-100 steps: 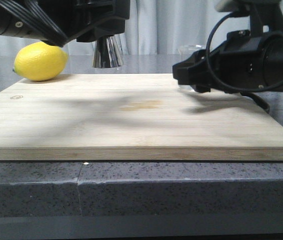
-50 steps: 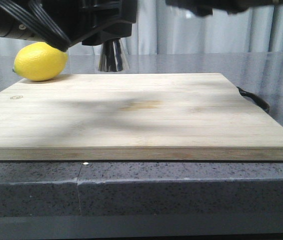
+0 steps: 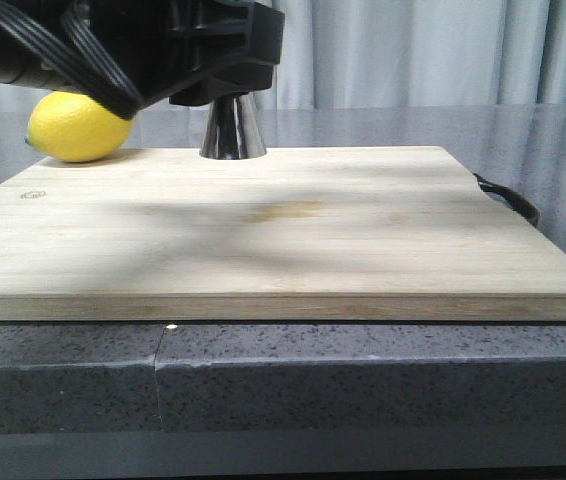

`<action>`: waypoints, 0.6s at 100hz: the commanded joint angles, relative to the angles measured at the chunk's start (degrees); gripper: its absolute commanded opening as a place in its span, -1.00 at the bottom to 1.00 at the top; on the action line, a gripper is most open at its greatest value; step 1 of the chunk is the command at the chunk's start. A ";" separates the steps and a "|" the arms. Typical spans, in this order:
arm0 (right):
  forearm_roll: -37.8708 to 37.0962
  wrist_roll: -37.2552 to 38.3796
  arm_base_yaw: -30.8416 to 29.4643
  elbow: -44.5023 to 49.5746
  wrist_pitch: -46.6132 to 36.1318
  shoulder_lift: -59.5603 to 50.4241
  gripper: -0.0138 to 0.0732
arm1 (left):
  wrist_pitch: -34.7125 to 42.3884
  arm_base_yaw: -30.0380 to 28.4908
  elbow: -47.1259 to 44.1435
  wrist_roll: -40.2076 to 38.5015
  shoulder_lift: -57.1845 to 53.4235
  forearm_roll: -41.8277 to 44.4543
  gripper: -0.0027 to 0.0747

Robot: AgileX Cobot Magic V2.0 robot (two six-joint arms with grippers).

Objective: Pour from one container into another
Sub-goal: 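Raise the beaker with the right gripper above the held jigger, then tilt the beaker with the right gripper, pouring liquid into the jigger cup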

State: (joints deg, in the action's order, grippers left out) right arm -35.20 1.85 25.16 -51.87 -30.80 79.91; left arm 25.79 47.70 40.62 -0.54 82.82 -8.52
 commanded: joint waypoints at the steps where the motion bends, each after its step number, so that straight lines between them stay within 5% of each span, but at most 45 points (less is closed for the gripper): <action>1: -1.58 -0.08 0.08 -3.05 -3.44 -2.34 -0.22 | 4.55 0.71 1.84 -0.38 -2.22 0.25 -0.98; 60: -12.84 -0.18 0.08 -3.75 0.06 -2.34 -0.22 | 3.93 0.98 1.84 -0.38 -2.22 0.25 -0.98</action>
State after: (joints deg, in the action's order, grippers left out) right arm -47.79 1.85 25.16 -53.52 -27.58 79.91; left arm 25.52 48.13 40.62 -0.54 82.82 -8.50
